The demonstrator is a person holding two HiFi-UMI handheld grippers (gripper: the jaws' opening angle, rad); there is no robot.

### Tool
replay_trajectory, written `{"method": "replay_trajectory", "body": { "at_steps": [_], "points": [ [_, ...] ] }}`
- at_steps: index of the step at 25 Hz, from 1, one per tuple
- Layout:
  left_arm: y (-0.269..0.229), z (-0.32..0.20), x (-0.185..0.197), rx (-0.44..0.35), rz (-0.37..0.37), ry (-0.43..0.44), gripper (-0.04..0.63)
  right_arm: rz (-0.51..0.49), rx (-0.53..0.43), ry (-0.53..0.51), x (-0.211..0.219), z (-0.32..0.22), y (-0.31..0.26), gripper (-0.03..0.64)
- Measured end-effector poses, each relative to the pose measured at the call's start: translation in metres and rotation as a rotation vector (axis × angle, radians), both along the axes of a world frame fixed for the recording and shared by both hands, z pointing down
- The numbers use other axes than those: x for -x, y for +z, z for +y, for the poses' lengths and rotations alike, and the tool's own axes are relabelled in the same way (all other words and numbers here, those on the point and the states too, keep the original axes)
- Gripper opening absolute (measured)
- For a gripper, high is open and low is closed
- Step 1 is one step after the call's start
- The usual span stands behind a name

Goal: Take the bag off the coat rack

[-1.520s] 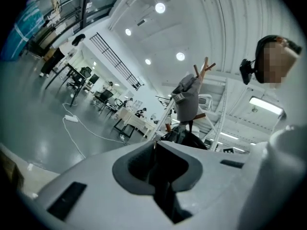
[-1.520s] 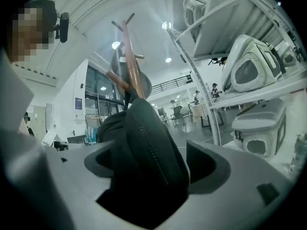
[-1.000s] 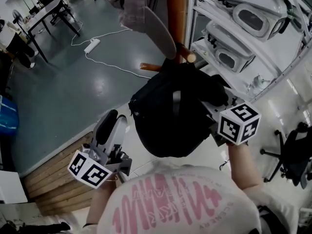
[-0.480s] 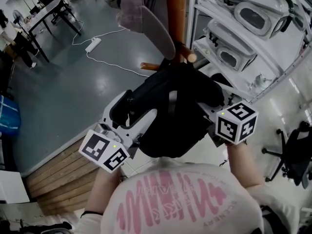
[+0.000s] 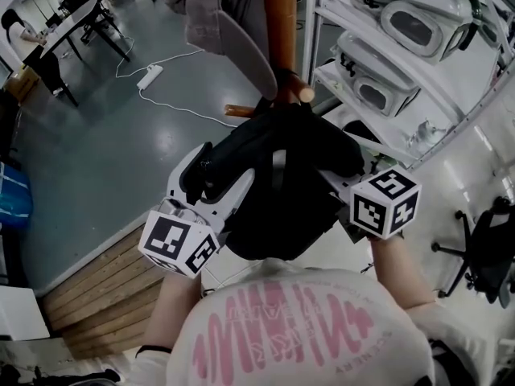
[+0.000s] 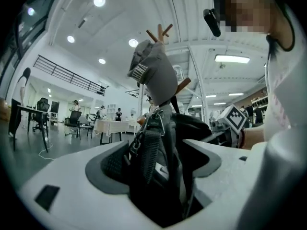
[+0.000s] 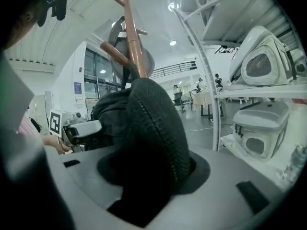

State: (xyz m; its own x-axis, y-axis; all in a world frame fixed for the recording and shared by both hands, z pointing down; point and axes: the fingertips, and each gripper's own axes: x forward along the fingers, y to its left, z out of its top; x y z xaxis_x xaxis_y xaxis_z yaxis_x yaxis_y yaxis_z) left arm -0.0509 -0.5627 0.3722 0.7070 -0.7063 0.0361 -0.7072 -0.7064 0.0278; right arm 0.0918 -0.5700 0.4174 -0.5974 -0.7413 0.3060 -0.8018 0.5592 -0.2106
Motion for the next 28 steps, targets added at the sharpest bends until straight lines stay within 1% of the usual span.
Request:
{"method": "replay_trajectory", "body": {
  "at_steps": [1, 4, 6, 7, 8, 10, 11, 12, 14, 17, 19, 21, 24, 28],
  "points": [
    [0.002, 0.001, -0.004, 0.01, -0.023, 0.036, 0.345, 0.003, 0.0, -0.006, 0.001, 0.0, 0.0, 0.186],
    [0.002, 0.001, -0.017, 0.057, -0.052, 0.161, 0.345, 0.011, 0.004, -0.024, 0.002, 0.001, 0.0, 0.186],
    [0.002, 0.0, -0.027, 0.06, -0.091, 0.207, 0.345, 0.013, 0.005, -0.025, 0.003, 0.001, 0.001, 0.186],
    [0.003, -0.001, -0.032, 0.055, -0.112, 0.212, 0.345, 0.014, 0.005, -0.02, 0.002, 0.001, 0.001, 0.184],
    [0.003, -0.003, -0.035, 0.05, -0.124, 0.201, 0.345, 0.013, 0.005, -0.013, 0.001, 0.001, 0.001, 0.185],
    [0.004, -0.007, -0.033, 0.044, -0.116, 0.152, 0.329, 0.011, 0.004, -0.005, 0.0, 0.002, 0.001, 0.185],
    [0.004, -0.009, -0.029, 0.043, -0.106, 0.123, 0.276, 0.01, 0.003, -0.008, 0.001, 0.003, 0.001, 0.186],
    [0.005, -0.01, -0.026, 0.042, -0.098, 0.099, 0.239, 0.009, 0.001, -0.013, 0.003, 0.004, 0.0, 0.186],
    [0.006, -0.011, -0.021, 0.037, -0.088, 0.071, 0.201, 0.008, -0.006, -0.019, 0.007, 0.007, 0.0, 0.187],
    [0.006, -0.008, -0.018, 0.019, -0.085, 0.051, 0.167, 0.014, -0.012, -0.007, 0.011, 0.011, -0.001, 0.185],
    [0.007, -0.005, -0.018, 0.014, -0.088, 0.045, 0.152, 0.019, -0.008, 0.007, 0.01, 0.012, 0.0, 0.159],
    [0.008, -0.003, -0.019, 0.022, -0.085, 0.048, 0.141, 0.024, -0.005, 0.025, 0.009, 0.013, 0.0, 0.156],
    [0.01, 0.0, -0.017, 0.061, -0.06, 0.072, 0.127, 0.03, -0.006, 0.041, 0.009, 0.015, -0.002, 0.148],
    [0.011, 0.004, -0.014, 0.112, -0.012, 0.113, 0.112, 0.035, -0.018, 0.038, 0.011, 0.023, -0.009, 0.137]
  ]
}}
